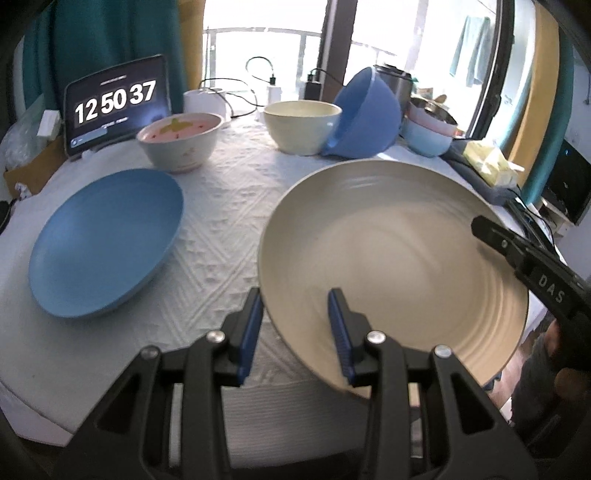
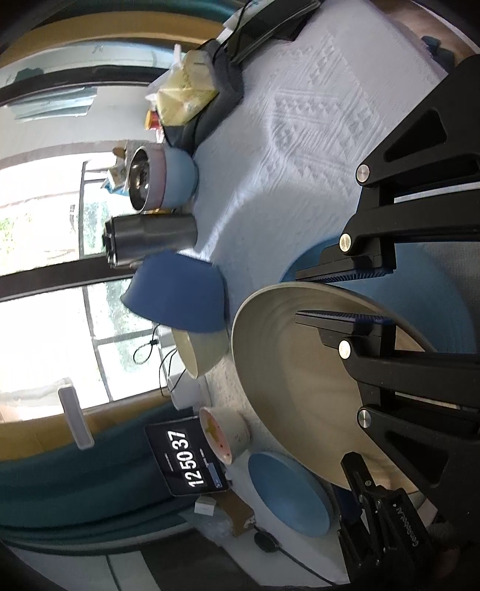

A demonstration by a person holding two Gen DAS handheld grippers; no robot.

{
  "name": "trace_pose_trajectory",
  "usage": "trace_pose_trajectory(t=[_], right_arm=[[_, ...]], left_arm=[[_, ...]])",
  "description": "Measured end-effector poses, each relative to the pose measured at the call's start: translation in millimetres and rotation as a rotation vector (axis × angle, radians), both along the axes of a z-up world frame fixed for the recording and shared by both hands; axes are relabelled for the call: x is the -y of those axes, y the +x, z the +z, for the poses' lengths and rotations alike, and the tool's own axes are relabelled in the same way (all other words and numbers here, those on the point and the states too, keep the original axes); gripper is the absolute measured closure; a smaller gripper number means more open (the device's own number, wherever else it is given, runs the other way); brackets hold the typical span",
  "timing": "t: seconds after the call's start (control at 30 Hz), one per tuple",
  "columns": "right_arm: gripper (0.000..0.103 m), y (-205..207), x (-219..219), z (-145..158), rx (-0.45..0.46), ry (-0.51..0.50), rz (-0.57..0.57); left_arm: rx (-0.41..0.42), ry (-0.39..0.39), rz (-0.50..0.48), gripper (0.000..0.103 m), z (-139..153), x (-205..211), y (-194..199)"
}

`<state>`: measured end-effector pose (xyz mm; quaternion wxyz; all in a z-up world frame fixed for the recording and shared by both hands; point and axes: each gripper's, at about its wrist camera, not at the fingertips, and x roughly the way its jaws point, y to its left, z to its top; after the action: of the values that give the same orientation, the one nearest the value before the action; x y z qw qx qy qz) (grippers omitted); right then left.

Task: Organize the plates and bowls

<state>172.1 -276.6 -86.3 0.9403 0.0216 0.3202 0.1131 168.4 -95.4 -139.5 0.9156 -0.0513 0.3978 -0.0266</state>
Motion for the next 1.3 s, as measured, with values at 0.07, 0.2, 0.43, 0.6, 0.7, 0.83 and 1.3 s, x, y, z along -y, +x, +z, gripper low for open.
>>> trace_pose_trajectory(t=[0.07, 0.2, 0.43, 0.6, 0.7, 0.83, 1.3], right_arm=[[0.087, 1, 6, -3, -0.008, 0.000, -0.010], [0.087, 2, 15, -6, -0.015, -0.001, -0.025], [0.086, 5, 23, -17, -0.057, -0.006, -0.034], [0.086, 7, 29, -24, -0.081, 0.003, -0.067], [0.086, 8, 33, -24, -0.077, -0.006, -0.087], [0.085, 10, 36, -23, -0.077, -0.014, -0.098], [0.084, 8, 21, -5, -0.044, -0.024, -0.099]], left_arm=[[-0.002, 0.007, -0.011, 0.066, 0, 6, 1], [-0.008, 0.021, -0.026, 0.066, -2, 14, 4], [-0.009, 0.063, -0.017, 0.065, -3, 22, 6], [-0.010, 0.080, -0.017, 0.064, -2, 25, 6], [-0.012, 0.077, -0.016, 0.064, -2, 25, 6], [-0.016, 0.064, -0.003, 0.064, -2, 19, 6], [0.034, -0.002, 0.044, 0.058, 6, -11, -6]])
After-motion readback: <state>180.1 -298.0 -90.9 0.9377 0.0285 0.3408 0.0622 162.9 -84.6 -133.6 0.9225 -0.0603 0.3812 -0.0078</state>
